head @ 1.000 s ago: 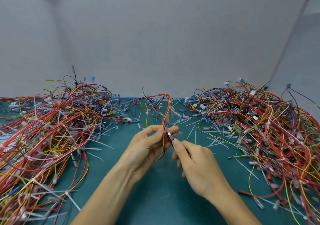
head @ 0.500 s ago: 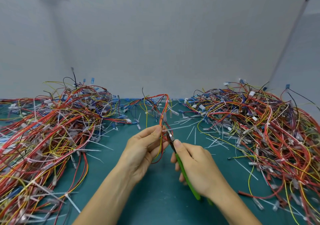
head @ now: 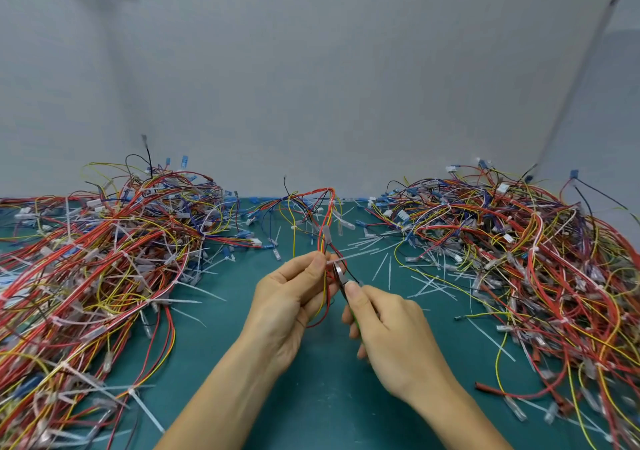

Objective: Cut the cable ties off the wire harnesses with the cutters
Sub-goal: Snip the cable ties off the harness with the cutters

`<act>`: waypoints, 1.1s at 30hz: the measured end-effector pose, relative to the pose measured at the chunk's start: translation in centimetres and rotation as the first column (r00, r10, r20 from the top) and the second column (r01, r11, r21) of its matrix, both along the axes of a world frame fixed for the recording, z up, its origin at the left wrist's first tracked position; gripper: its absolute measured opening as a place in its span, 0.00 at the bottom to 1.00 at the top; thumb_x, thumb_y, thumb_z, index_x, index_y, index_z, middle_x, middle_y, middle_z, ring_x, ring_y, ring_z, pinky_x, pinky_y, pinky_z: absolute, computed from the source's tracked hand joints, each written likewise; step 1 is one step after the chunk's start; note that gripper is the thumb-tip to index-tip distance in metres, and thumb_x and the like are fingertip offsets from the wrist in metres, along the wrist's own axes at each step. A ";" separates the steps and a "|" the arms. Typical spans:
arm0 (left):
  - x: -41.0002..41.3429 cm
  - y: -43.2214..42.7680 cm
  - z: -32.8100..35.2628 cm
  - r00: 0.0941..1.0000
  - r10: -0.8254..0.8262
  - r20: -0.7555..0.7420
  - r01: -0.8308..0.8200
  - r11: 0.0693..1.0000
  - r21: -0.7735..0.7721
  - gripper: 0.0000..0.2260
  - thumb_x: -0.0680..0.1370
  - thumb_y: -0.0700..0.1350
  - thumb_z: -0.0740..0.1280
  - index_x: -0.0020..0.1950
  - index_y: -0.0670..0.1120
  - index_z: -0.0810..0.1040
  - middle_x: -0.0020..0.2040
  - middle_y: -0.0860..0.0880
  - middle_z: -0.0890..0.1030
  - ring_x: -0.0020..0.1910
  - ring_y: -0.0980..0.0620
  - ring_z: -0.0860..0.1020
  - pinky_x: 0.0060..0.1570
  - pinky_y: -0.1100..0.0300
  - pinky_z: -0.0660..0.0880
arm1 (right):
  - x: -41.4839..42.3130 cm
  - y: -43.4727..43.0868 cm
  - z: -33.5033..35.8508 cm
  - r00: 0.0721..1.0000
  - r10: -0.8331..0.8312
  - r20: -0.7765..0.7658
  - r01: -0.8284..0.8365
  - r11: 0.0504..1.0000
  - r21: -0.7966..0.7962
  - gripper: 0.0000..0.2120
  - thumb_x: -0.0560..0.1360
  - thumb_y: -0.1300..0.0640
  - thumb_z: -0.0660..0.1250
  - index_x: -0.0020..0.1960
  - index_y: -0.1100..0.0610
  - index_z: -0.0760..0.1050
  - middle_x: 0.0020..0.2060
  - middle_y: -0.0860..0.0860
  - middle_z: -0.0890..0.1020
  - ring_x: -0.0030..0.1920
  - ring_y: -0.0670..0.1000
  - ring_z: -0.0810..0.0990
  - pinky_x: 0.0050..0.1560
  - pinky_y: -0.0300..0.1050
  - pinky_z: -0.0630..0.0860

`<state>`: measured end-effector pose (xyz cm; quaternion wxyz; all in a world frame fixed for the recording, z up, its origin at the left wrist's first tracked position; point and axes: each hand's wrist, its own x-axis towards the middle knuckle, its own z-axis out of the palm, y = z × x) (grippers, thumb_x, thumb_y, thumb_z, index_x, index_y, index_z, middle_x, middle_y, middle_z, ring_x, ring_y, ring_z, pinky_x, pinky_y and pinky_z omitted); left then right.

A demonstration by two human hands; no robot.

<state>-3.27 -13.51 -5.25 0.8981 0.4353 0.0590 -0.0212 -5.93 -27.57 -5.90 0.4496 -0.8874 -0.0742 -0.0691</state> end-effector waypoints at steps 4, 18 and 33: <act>-0.1 -0.1 0.1 1.000 0.014 0.001 -0.014 1.000 -0.021 0.11 0.67 0.43 0.71 0.47 0.39 0.83 0.47 0.40 0.85 0.40 0.52 0.85 0.39 0.63 0.81 | -0.1 0.1 0.0 1.000 -0.008 0.023 0.008 1.000 0.000 0.23 0.79 0.38 0.52 0.36 0.50 0.74 0.29 0.43 0.78 0.35 0.53 0.80 0.43 0.54 0.78; -0.3 -0.4 0.0 0.999 0.033 -0.007 -0.033 0.999 -0.030 0.11 0.67 0.43 0.72 0.47 0.41 0.82 0.45 0.41 0.85 0.39 0.52 0.84 0.43 0.61 0.82 | -0.2 0.2 0.0 0.999 -0.006 0.044 0.006 1.000 -0.003 0.23 0.79 0.38 0.52 0.36 0.50 0.74 0.30 0.47 0.79 0.36 0.54 0.80 0.43 0.54 0.77; -0.2 -0.3 -0.1 0.999 0.035 0.014 -0.035 0.999 -0.007 0.14 0.67 0.44 0.72 0.50 0.40 0.81 0.48 0.40 0.85 0.41 0.52 0.85 0.44 0.61 0.82 | -0.4 0.2 0.1 0.999 -0.019 0.050 0.022 0.998 -0.061 0.25 0.77 0.35 0.48 0.37 0.51 0.73 0.32 0.49 0.79 0.38 0.56 0.81 0.44 0.53 0.77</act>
